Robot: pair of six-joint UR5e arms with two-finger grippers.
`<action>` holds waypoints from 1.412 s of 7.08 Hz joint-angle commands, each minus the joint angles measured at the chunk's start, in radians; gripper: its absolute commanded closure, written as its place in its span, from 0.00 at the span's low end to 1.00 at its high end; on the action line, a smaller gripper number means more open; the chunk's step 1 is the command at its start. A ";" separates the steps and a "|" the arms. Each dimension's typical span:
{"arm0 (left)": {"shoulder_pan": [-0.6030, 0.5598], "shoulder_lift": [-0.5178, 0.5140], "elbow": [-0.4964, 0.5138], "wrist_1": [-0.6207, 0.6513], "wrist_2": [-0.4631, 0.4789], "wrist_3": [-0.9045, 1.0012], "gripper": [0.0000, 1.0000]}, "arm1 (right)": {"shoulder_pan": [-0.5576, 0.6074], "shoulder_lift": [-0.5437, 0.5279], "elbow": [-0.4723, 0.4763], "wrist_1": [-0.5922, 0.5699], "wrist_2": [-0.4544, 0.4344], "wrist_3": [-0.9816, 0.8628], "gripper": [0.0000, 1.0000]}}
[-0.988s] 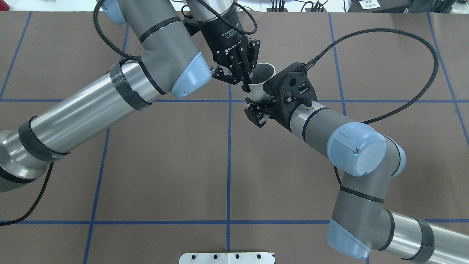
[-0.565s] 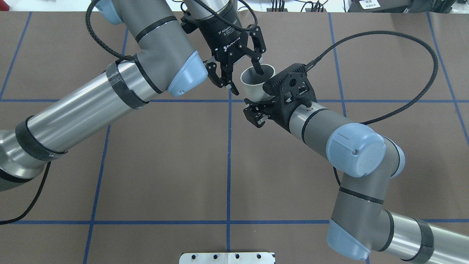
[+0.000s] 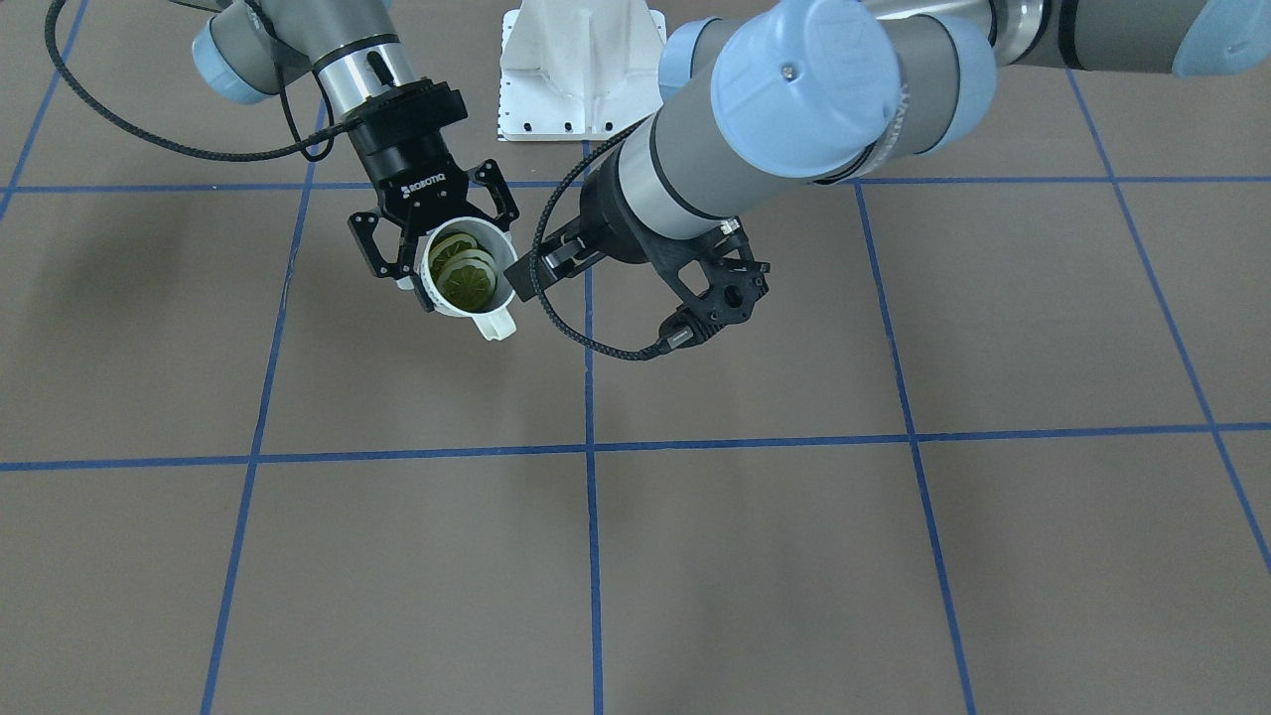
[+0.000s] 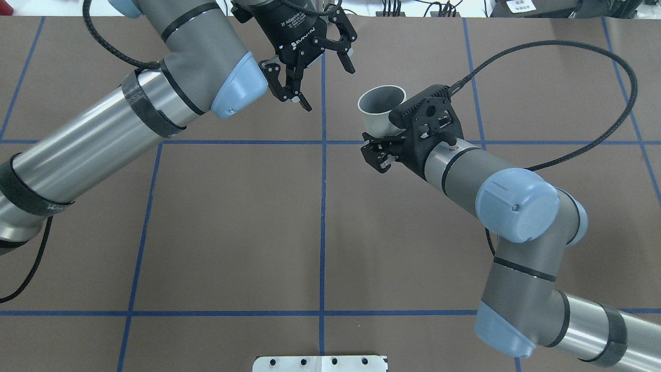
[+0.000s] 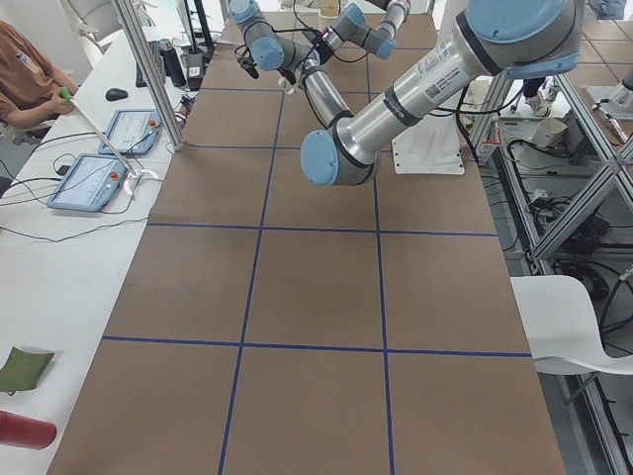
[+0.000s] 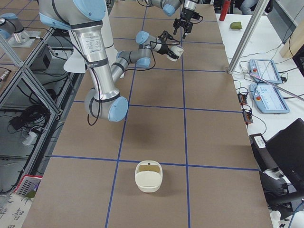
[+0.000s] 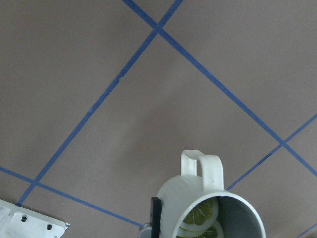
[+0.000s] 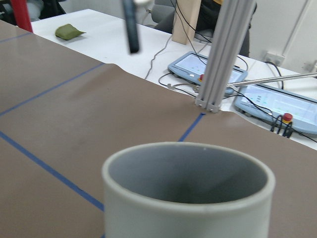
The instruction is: Left arm hands cup to right arm to dump lemon
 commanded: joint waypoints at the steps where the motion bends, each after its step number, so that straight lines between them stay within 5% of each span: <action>1: -0.016 0.050 -0.033 -0.031 0.064 0.002 0.00 | 0.103 -0.211 0.082 0.005 -0.017 0.002 1.00; 3: -0.016 0.104 -0.050 -0.094 0.071 0.002 0.00 | 0.240 -0.460 0.119 0.136 -0.016 0.080 1.00; 6: -0.017 0.127 -0.052 -0.100 0.077 0.002 0.00 | 0.341 -0.704 -0.075 0.682 -0.007 0.077 1.00; 8: -0.014 0.128 -0.052 -0.100 0.077 0.000 0.00 | 0.407 -0.744 -0.372 1.110 0.025 0.082 1.00; 10: -0.010 0.127 -0.053 -0.098 0.077 0.000 0.00 | 0.470 -0.759 -0.450 1.225 0.106 0.124 1.00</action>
